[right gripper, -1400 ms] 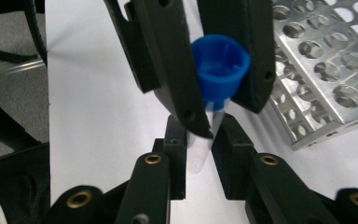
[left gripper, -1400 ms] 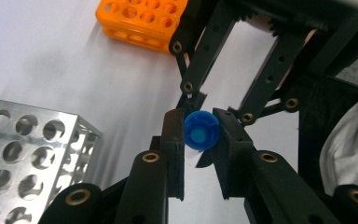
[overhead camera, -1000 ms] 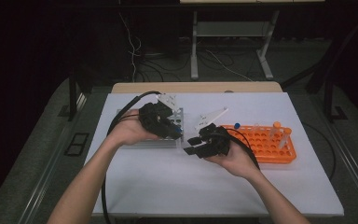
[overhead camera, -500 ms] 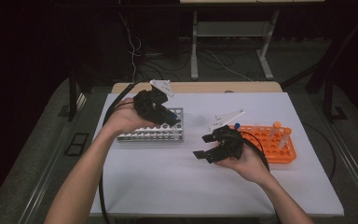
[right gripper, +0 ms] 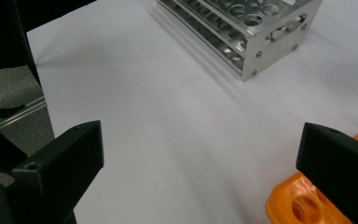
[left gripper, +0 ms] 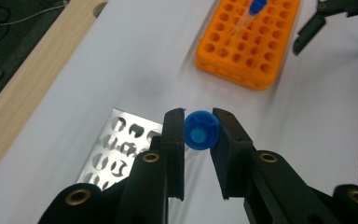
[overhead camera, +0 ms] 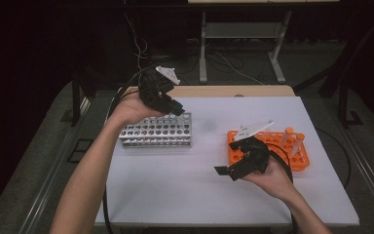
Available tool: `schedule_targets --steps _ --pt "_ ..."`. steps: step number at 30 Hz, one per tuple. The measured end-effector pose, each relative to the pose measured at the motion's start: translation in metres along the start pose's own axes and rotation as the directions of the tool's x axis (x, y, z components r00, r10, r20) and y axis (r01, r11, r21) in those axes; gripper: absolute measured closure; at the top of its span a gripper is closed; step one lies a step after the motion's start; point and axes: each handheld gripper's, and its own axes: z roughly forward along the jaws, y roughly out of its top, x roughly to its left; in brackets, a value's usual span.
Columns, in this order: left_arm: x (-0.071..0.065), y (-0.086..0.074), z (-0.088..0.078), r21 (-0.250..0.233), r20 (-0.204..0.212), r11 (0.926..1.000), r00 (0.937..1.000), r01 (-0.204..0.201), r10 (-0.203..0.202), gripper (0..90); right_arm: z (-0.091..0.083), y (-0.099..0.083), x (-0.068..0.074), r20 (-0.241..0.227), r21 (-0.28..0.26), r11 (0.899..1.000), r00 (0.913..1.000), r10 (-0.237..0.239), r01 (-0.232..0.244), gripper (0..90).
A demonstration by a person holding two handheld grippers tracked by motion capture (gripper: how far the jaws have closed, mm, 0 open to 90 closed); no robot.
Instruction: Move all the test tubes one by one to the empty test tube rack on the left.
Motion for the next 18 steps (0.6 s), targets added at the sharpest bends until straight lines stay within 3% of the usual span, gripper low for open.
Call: schedule_targets --steps 9,12,18 --pt "0.026 0.011 0.005 -0.013 -0.033 0.9994 0.999 0.031 -0.032 74.5 -0.011 -0.018 -0.005 0.013 0.004 1.0 0.9995 0.03 -0.03 0.3" --pt "0.036 0.01 0.007 -0.05 -0.028 0.997 0.9977 0.06 -0.061 74.4 -0.012 -0.025 -0.008 0.016 0.001 0.999 0.9988 0.045 -0.046 0.3" --pt "0.052 0.007 0.018 -0.063 -0.054 0.9921 0.9922 0.109 -0.112 74.5 -0.018 -0.035 -0.011 0.028 0.003 0.998 0.9973 0.068 -0.068 0.3"
